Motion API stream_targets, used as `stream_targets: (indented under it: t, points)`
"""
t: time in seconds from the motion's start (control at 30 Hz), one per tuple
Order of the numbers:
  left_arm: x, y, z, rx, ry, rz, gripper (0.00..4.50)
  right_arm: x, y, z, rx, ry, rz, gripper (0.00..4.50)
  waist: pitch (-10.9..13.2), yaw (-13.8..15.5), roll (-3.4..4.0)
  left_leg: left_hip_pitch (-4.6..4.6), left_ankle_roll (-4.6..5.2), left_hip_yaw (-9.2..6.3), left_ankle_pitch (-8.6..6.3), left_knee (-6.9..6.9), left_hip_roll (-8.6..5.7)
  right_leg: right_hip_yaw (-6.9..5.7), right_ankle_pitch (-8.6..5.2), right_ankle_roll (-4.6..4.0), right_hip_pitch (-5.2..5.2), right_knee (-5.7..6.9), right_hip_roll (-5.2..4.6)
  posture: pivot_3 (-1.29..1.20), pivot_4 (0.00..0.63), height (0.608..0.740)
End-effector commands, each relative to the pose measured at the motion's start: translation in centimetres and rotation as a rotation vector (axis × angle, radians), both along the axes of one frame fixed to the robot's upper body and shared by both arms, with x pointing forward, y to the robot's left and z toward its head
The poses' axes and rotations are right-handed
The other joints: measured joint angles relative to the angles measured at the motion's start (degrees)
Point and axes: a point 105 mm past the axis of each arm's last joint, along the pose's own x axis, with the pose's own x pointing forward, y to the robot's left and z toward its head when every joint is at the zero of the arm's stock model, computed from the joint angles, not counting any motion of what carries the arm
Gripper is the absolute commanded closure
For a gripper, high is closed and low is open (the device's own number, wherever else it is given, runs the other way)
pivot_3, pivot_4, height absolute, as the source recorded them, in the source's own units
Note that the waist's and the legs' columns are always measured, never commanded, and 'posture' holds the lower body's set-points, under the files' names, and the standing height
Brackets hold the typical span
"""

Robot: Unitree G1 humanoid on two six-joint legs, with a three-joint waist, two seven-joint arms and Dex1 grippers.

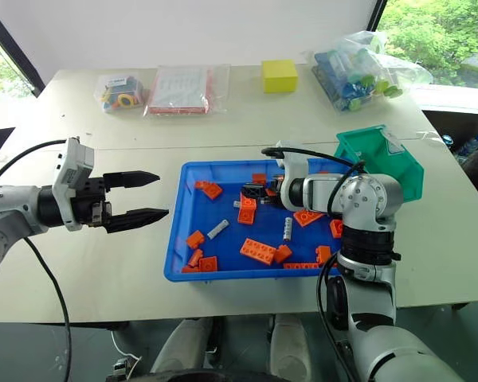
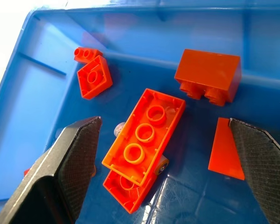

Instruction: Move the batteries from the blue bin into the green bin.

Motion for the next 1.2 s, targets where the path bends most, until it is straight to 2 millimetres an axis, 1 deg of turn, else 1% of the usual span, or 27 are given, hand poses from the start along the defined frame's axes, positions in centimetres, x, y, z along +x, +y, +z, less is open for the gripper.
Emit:
stream_targets:
  t: [0.03, 0.13, 0.23, 0.33, 0.43, 0.53, 0.63, 0.77, 0.97, 1.1, 1.2]
  points:
    - [-0.3, 0.0, 1.0, -0.017, -0.045, 0.003, 0.0, 0.1, 1.0, 0.4, -0.015, -0.005, 0.033, 0.03, 0.0, -0.02, 0.0, 0.01, 0.0, 0.0, 0.0, 0.0, 0.02, 0.01, 0.0, 0.0, 0.0, 0.0, 0.03, 0.0, 0.15, 0.692]
    - [-0.4, 0.0, 1.0, -0.021, -0.046, 0.004, 0.0, 0.2, 1.2, 0.8, -0.038, -0.024, 0.042, 0.03, 0.0, 0.02, 0.0, 0.01, 0.0, -0.02, 0.0, 0.0, 0.04, 0.03, 0.0, -0.01, 0.0, 0.0, 0.07, 0.0, 0.15, 0.692]
    - [-0.4, 0.0, 1.0, -0.025, -0.046, 0.009, 0.0, 0.4, 0.6, 1.5, -0.093, -0.07, 0.037, 0.03, 0.0, 0.12, 0.0, 0.01, 0.0, -0.02, 0.0, 0.0, 0.04, 0.05, 0.0, -0.01, 0.0, 0.0, 0.07, 0.0, 0.15, 0.692]
    - [-0.4, 0.1, 1.0, -0.026, -0.046, 0.013, 0.0, 0.4, 0.4, 2.1, -0.105, -0.098, 0.039, 0.03, 0.0, 0.24, 0.0, 0.01, 0.0, -0.02, 0.0, 0.0, 0.04, 0.05, 0.0, -0.01, 0.0, -0.01, 0.07, 0.0, 0.15, 0.692]
    - [-0.3, 0.0, 0.9, -0.031, -0.044, 0.014, 0.0, 0.2, 1.1, 2.9, -0.088, -0.128, 0.058, 0.03, 0.01, 0.19, 0.02, 0.01, 0.0, -0.02, 0.0, -0.01, 0.04, 0.06, 0.0, -0.01, 0.0, -0.01, 0.07, 0.0, 0.15, 0.692]
    - [-0.2, -0.2, 0.8, -0.036, -0.045, 0.01, 0.0, -0.1, 1.8, 2.9, -0.069, -0.129, 0.077, 0.03, 0.01, 0.05, 0.02, 0.01, 0.0, -0.02, 0.0, -0.03, 0.05, 0.06, 0.0, -0.01, -0.02, -0.01, 0.11, 0.0, 0.15, 0.692]
    - [-0.1, -0.4, 0.8, -0.04, -0.047, 0.004, 0.0, -0.2, 2.3, 2.6, -0.064, -0.123, 0.083, 0.03, 0.01, 0.09, 0.02, 0.01, 0.0, -0.03, 0.0, -0.04, 0.06, 0.07, 0.0, -0.01, -0.02, -0.01, 0.13, 0.0, 0.15, 0.692]
    - [-0.1, -0.5, 0.9, -0.042, -0.049, 0.001, 0.0, -0.5, 2.8, 1.6, -0.067, -0.092, 0.09, 0.03, 0.01, 0.15, 0.02, 0.01, 0.0, -0.02, 0.0, -0.04, 0.06, 0.09, 0.0, -0.01, -0.02, -0.01, 0.13, 0.0, 0.15, 0.692]
    - [-0.3, -0.5, 0.8, -0.045, -0.05, 0.002, 0.0, -0.3, 2.4, 0.2, -0.088, -0.041, 0.063, 0.03, 0.01, 0.16, 0.02, 0.01, 0.0, -0.02, 0.0, -0.04, 0.06, 0.09, 0.0, -0.01, -0.02, -0.02, 0.13, 0.0, 0.15, 0.692]
    - [-0.3, -0.6, 0.8, -0.046, -0.05, 0.004, 0.0, -0.4, 2.6, -0.5, -0.102, -0.015, 0.067, 0.03, 0.01, 0.12, 0.02, 0.01, 0.0, -0.02, 0.0, -0.04, 0.06, 0.09, 0.0, -0.02, -0.02, -0.01, 0.14, 0.0, 0.15, 0.692]
    - [-0.3, -0.6, 0.9, -0.049, -0.052, 0.006, 0.0, -0.5, 2.5, -1.5, -0.128, 0.01, 0.068, 0.03, 0.01, 0.1, 0.02, 0.01, 0.0, -0.02, 0.0, -0.04, 0.06, 0.09, 0.0, -0.02, -0.03, -0.02, 0.14, 0.0, 0.15, 0.692]
